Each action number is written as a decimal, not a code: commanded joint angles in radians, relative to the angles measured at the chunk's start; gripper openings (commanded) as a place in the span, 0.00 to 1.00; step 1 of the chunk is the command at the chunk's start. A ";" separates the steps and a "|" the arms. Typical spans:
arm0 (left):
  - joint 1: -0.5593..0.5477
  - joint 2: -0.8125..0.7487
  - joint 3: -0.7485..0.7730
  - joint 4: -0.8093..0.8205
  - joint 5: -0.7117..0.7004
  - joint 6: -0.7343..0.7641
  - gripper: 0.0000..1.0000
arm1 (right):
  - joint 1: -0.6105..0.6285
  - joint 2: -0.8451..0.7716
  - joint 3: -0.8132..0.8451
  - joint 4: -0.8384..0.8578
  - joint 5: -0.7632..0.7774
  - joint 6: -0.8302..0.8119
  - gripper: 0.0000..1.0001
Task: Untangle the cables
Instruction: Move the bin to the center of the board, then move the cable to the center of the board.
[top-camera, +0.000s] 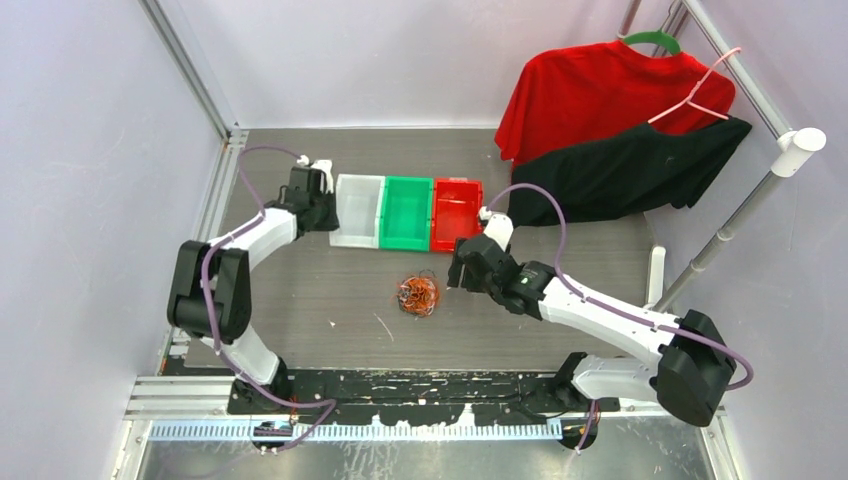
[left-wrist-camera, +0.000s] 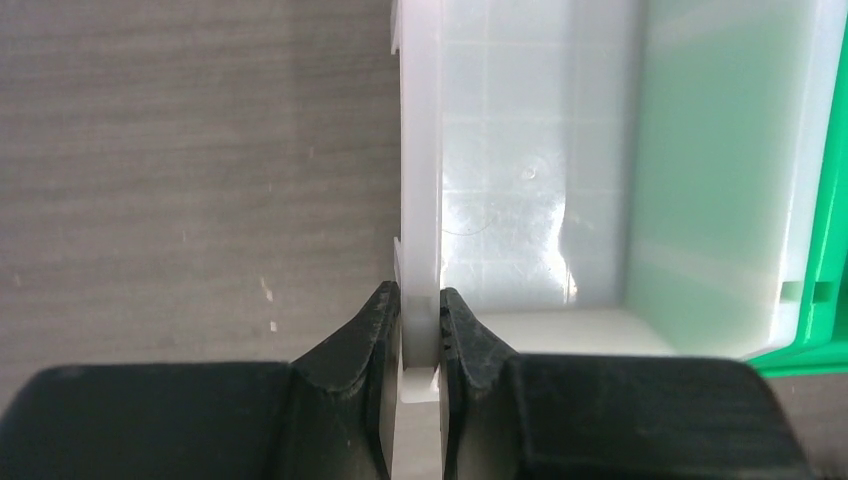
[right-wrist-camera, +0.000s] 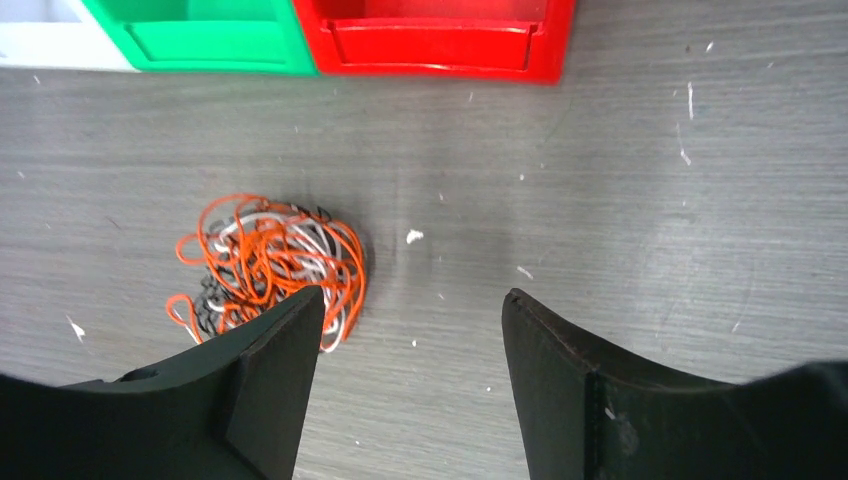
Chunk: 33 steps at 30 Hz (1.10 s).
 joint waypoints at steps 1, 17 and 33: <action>-0.011 -0.129 -0.120 -0.023 -0.012 -0.105 0.12 | 0.066 -0.008 -0.021 0.008 0.035 0.034 0.70; 0.001 -0.320 -0.050 -0.305 0.141 0.030 0.81 | 0.193 0.249 0.017 0.237 -0.133 -0.042 0.66; 0.021 -0.455 0.086 -0.861 0.496 0.459 0.84 | 0.364 -0.077 -0.137 -0.058 -0.169 0.078 0.01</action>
